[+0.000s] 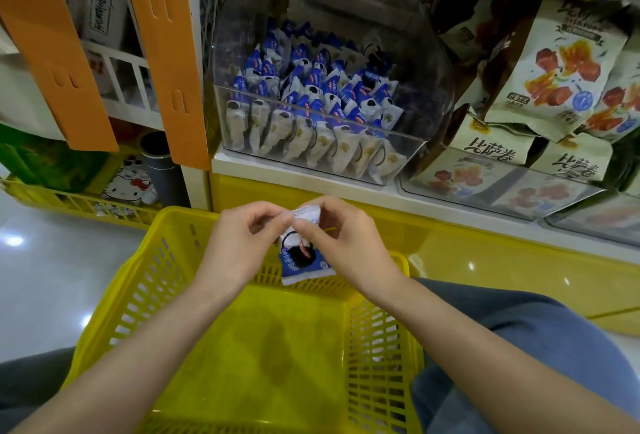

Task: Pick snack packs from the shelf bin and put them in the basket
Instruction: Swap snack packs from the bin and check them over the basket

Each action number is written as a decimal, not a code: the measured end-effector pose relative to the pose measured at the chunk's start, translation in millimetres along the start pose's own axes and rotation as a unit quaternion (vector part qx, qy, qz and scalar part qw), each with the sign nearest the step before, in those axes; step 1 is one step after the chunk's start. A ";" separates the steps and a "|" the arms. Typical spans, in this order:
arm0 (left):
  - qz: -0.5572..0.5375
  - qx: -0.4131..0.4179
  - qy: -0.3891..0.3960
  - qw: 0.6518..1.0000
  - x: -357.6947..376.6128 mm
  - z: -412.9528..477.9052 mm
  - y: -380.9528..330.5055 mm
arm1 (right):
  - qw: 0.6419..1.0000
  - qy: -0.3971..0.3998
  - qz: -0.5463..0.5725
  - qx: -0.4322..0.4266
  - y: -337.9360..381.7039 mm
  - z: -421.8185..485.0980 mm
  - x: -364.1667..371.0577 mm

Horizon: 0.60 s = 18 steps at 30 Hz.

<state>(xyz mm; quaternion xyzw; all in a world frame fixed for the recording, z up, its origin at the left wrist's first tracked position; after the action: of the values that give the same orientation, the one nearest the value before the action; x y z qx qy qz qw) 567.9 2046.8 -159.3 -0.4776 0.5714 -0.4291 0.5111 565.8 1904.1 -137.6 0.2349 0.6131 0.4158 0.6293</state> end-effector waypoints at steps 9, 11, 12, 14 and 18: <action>0.033 -0.037 0.044 0.998 7.5 -2.4 11.6 | 0.993 0.019 -0.115 -0.028 -3.1 -3.1 1.0; 0.028 -0.059 0.059 0.996 9.6 -2.6 16.3 | 0.980 0.029 -0.188 -0.054 -3.2 -6.6 2.2; 0.017 -0.072 0.066 0.995 11.0 -3.5 17.5 | 0.976 0.029 -0.207 -0.062 -3.2 -8.3 2.7; -0.012 -0.095 0.079 0.992 13.7 -5.5 18.6 | 0.974 0.024 -0.216 -0.068 -4.5 -11.3 3.3; -0.027 -0.099 0.091 0.991 16.9 -6.0 17.8 | 0.988 0.005 -0.150 -0.022 -11.8 -13.9 1.2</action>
<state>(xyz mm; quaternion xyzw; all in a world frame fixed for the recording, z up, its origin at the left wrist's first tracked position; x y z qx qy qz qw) 559.6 2033.4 -179.0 -0.5001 0.6423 -0.4253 0.3956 555.0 1895.6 -149.7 0.1242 0.6352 0.3319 0.6862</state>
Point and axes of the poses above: each hand's wrist, its own z-axis towards the middle knuckle, its own x-axis out of the palm, y = z × x, the point moved 2 cm from there along z, towards the middle knuckle, and after that the axes turned 6 degrees about -x, right-handed, at the moved point
